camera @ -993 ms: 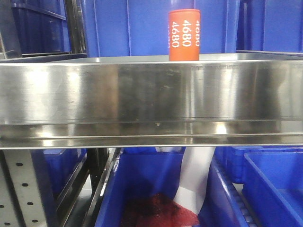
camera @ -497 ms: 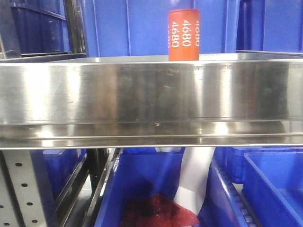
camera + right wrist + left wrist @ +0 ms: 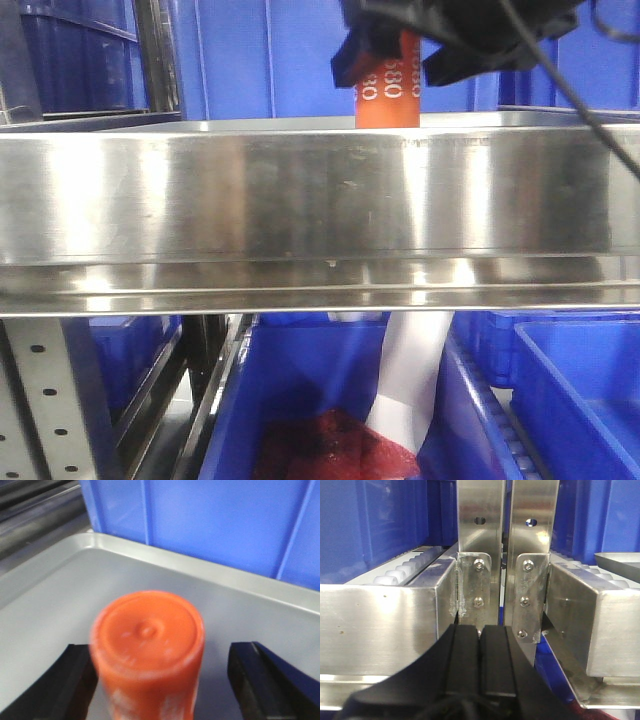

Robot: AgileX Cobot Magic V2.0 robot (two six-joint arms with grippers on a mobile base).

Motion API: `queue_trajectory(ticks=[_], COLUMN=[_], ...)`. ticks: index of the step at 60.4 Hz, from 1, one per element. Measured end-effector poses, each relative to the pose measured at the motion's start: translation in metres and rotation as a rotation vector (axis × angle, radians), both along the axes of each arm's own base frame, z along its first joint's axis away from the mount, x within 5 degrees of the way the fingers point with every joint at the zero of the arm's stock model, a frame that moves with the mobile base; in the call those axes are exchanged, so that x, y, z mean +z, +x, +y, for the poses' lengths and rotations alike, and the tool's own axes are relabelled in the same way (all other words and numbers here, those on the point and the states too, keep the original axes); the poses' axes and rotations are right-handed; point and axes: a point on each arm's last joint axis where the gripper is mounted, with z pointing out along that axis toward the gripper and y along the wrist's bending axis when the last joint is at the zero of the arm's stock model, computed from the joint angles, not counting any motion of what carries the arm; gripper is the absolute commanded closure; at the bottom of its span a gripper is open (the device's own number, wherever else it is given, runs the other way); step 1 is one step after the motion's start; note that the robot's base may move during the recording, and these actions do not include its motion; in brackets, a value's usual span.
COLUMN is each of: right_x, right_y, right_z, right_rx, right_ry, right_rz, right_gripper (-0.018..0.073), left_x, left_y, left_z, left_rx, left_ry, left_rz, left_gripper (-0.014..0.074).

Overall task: Grab orange capacitor from left shelf to right conveyor
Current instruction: 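Close the right gripper on the capacitor top and lift it, then raise the held capacitor up and away from the shelf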

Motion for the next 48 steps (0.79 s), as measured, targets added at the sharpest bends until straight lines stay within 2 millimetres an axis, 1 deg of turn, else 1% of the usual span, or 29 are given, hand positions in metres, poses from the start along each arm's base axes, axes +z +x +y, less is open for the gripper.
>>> queue_trajectory(ticks=[2,4,7,8,9,11,13,16,20,22,28,36,40,44,48], right_x=[0.000,0.000,0.000,0.000,0.000,0.001,0.001,0.001,0.001,0.002,0.014,0.041,0.058,0.069,0.082], right_y=[0.000,0.001,0.001,0.001,0.001,0.001,0.001,0.001,0.001,0.000,-0.005,-0.023,-0.037,-0.050,-0.068], right_z=[0.000,0.000,0.000,0.000,0.000,0.000,0.000,0.000,0.000,0.000,-0.003,-0.013,-0.020,-0.027,-0.035], right_rx=[0.000,-0.001,-0.001,-0.001,-0.001,-0.001,-0.001,-0.001,-0.001,-0.001,-0.001,0.003,0.006,0.011,0.021], right_ry=[0.001,0.004,0.005,0.005,0.005,0.006,0.006,0.007,0.008,0.010,0.025,0.054,0.067,0.070,0.075], right_rz=[-0.002,-0.008,-0.009,-0.009,-0.010,-0.011,-0.011,-0.013,-0.015,-0.019,-0.045,-0.092,-0.114,-0.116,-0.121], right_gripper=[0.0202,0.0338,0.0478,0.0523,0.0535,0.0489,0.0473,0.0482,0.0515,0.0514,0.0510,0.0510,0.0510,0.0510,0.0510], left_x=[0.000,0.000,0.000,0.000,0.000,0.000,0.000,0.000,0.000,0.000,0.000,0.000,0.000,0.000,0.000], left_y=[0.000,0.000,0.000,0.000,0.000,0.000,0.000,0.000,0.000,0.000,0.000,0.000,0.000,0.000,0.000], left_z=[0.000,0.000,0.000,0.000,0.000,0.000,0.000,0.000,0.000,0.000,0.000,0.000,0.000,0.000,0.000], left_rx=[-0.001,-0.001,-0.002,-0.002,-0.002,-0.002,-0.002,-0.002,-0.002,-0.002,-0.002,-0.002,-0.002,-0.002,-0.002], left_ry=[0.000,0.000,0.000,0.000,0.000,0.000,0.000,0.000,0.000,0.000,0.000,0.000,0.000,0.000,0.000], left_rz=[0.000,0.000,0.000,0.000,0.000,0.000,0.000,0.000,0.000,0.000,0.000,0.000,0.000,0.000,0.000], left_gripper=[0.0722,0.0722,0.0722,0.0722,0.0722,0.0722,0.0722,0.0722,0.0722,0.0722,0.0722,0.0722,0.0722,0.0722,0.0722])
